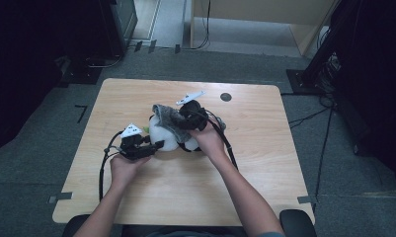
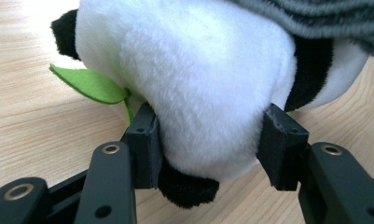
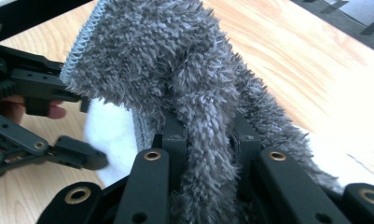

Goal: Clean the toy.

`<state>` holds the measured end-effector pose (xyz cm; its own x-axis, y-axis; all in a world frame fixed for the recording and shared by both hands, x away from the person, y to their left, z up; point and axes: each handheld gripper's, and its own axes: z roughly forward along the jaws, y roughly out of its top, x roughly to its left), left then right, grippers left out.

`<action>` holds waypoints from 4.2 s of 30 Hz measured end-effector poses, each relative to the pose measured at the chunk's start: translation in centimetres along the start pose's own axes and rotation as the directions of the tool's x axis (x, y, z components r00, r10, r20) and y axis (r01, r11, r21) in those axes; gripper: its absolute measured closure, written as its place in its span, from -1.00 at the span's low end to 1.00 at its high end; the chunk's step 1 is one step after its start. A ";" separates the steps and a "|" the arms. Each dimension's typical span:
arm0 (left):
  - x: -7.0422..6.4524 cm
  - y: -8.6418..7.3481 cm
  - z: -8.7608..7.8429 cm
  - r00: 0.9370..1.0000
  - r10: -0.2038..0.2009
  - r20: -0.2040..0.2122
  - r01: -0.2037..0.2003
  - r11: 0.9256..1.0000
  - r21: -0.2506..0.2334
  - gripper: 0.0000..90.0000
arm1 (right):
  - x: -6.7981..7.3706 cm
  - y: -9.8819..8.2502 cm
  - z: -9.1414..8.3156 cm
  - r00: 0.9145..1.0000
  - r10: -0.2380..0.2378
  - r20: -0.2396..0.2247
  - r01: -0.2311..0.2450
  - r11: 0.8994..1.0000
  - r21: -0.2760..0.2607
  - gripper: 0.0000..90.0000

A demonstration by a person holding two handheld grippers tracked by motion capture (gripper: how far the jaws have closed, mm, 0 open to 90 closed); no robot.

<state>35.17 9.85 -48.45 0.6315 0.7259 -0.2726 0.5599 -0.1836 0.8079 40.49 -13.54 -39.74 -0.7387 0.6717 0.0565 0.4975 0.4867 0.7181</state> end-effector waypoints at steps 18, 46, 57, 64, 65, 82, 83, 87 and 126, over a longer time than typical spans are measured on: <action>0.2 0.0 0.0 1.000 -0.007 0.010 0.007 1.000 0.003 0.05 | -4.6 -1.7 -4.0 0.992 0.074 0.106 -0.072 0.997 -0.023 0.64; 0.6 -0.3 0.2 1.000 -0.011 0.014 0.010 1.000 0.016 0.04 | -8.9 -7.4 -2.9 0.952 0.276 0.134 -0.278 0.960 -0.001 0.67; 0.5 -0.4 0.2 1.000 -0.012 0.012 0.012 1.000 0.018 0.05 | -8.5 -9.2 -1.3 0.937 0.327 0.125 -0.327 0.945 -0.021 0.68; 0.6 -0.5 0.3 1.000 -0.015 0.015 0.015 1.000 0.008 0.06 | -8.2 -10.2 0.2 0.926 0.356 0.124 -0.358 0.934 0.000 0.70; 0.6 -0.5 0.3 1.000 -0.015 0.014 0.015 1.000 0.008 0.06 | -8.2 -10.3 0.4 0.927 0.354 0.121 -0.357 0.934 -0.001 0.70; 0.3 -0.4 0.1 1.000 -0.003 -0.009 0.003 1.000 0.012 0.06 | -9.8 -11.5 -1.9 0.913 0.379 0.153 -0.382 0.924 -0.012 0.68; 0.3 -0.4 0.1 1.000 -0.003 -0.009 0.004 1.000 0.012 0.06 | -10.1 -11.4 -2.5 0.910 0.383 0.159 -0.384 0.923 -0.024 0.68; 0.2 -0.4 0.1 1.000 -0.004 -0.009 0.004 1.000 0.012 0.06 | -10.4 -10.6 -5.0 0.910 0.385 0.152 -0.376 0.923 -0.085 0.68; 0.3 -0.6 0.2 1.000 -0.015 -0.007 0.015 1.000 0.007 0.04 | -8.4 -8.3 -3.1 0.934 0.345 0.088 -0.341 0.938 -0.061 0.68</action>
<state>35.13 10.09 -49.10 0.6197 0.7328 -0.2810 0.5730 -0.1777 0.8001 41.15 -24.95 -44.07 -0.4786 0.8446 0.2401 0.6908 0.1934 0.6967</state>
